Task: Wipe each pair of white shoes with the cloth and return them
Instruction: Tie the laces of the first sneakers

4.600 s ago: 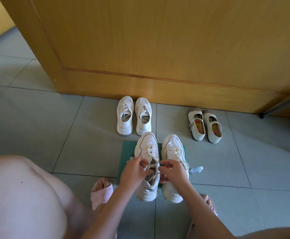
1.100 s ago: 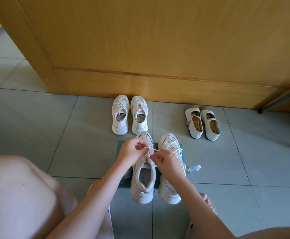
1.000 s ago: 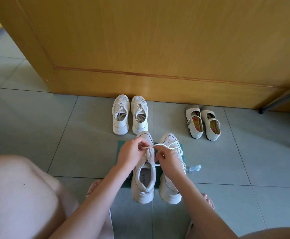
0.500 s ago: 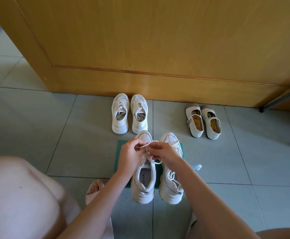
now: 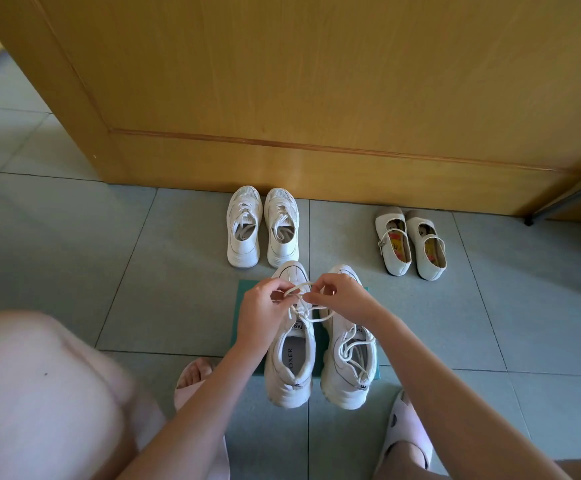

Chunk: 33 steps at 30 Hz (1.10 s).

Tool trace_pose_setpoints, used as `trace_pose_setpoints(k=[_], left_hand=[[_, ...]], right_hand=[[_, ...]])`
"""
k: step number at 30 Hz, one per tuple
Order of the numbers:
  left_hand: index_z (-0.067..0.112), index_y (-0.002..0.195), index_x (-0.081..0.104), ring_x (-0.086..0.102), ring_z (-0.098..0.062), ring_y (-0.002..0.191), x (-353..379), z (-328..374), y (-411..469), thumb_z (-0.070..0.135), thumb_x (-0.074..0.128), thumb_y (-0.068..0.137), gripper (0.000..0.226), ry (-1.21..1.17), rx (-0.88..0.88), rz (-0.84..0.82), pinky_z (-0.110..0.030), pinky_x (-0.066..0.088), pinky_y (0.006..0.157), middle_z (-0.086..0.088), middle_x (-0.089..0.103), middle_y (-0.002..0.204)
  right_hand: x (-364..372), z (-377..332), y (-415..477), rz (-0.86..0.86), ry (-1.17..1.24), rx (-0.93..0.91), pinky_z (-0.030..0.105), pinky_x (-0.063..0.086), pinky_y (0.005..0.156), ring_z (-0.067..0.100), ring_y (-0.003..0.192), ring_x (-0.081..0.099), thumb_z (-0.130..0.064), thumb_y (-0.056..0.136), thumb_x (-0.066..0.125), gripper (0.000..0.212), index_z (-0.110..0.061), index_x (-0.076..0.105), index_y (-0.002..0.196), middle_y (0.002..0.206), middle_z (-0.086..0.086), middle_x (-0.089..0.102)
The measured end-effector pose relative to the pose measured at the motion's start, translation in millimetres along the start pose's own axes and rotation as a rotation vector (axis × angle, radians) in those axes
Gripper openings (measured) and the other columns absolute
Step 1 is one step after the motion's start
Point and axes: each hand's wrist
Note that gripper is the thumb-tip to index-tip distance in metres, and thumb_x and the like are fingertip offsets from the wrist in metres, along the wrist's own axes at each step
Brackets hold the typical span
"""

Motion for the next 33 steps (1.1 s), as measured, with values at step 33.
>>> trace_pose_setpoints(k=[33], left_hand=[[0.001, 0.089, 0.067, 0.069, -0.011, 0.06, -13.7, -0.6, 1.0, 0.008, 0.062, 0.088, 0.009, -0.52, -0.493, 0.001, -0.026, 0.055, 0.059, -0.005, 0.072, 0.07]], right_hand=[[13.5, 6.6, -25.2, 0.327, -0.216, -0.09, 0.032, 0.027, 0.102, 0.009, 0.101, 0.03, -0.023, 0.081, 0.07, 0.005, -0.018, 0.071, 0.083, 0.093, -0.014, 0.051]])
Point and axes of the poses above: each hand's wrist, its own y-axis towards the middle knuckle, its own x-axis out of the palm, z = x × y
